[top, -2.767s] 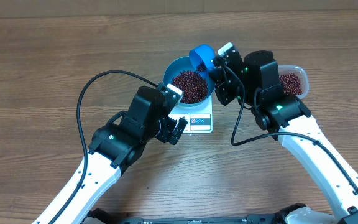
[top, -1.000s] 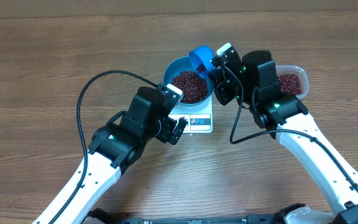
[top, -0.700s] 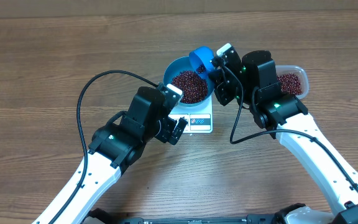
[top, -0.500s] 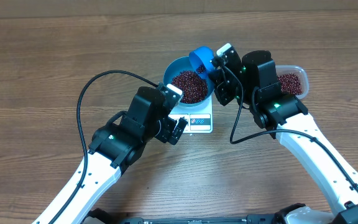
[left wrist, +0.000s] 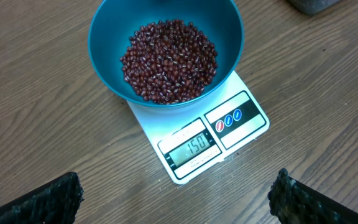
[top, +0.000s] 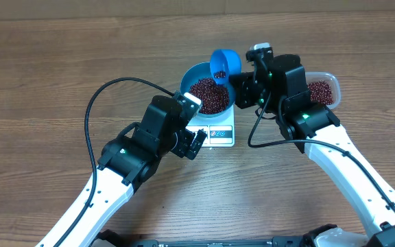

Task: Scoop item into bowl and weigh 150g on scale
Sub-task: 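Carry the blue scoop with the right gripper back to the bean tub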

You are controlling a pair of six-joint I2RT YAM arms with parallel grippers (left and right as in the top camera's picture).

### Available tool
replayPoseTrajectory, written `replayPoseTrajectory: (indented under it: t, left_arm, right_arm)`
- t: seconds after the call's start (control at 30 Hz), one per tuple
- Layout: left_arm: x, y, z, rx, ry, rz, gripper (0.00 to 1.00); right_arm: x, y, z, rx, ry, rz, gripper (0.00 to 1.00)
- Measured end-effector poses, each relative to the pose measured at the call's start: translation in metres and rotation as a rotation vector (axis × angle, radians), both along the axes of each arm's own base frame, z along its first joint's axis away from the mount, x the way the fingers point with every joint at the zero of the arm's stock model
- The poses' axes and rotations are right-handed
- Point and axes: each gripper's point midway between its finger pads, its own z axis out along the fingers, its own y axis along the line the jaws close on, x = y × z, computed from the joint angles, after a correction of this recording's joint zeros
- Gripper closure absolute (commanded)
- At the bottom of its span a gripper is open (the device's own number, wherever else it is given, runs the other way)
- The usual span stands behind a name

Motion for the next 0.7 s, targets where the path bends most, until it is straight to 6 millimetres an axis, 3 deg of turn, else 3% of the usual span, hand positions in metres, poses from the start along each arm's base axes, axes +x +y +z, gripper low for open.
replayPoseTrajectory:
  t: [0.17, 0.27, 0.5, 0.6, 0.7]
  left_arm:
    - [0.0, 0.0, 0.0, 0.0, 0.0, 0.0, 0.0]
    - [0.0, 0.0, 0.0, 0.0, 0.0, 0.0, 0.01]
    - [0.0, 0.0, 0.0, 0.0, 0.0, 0.0, 0.0]
    - [0.0, 0.0, 0.0, 0.0, 0.0, 0.0, 0.0]
    - [0.0, 0.0, 0.0, 0.0, 0.0, 0.0, 0.0]
  right_arm:
    - [0.011, -0.002, 0.016, 0.115, -0.003, -0.071, 0.96]
    - [0.021, -0.018, 0.019, 0.144, -0.004, -0.127, 0.96]
    - [0.041, -0.101, 0.015, 0.132, 0.015, -0.322, 0.96]
    - [0.038, -0.132, 0.018, 0.099, 0.008, -0.376, 0.96]
    - [0.031, -0.151, 0.018, 0.056, 0.011, -0.394, 0.96]
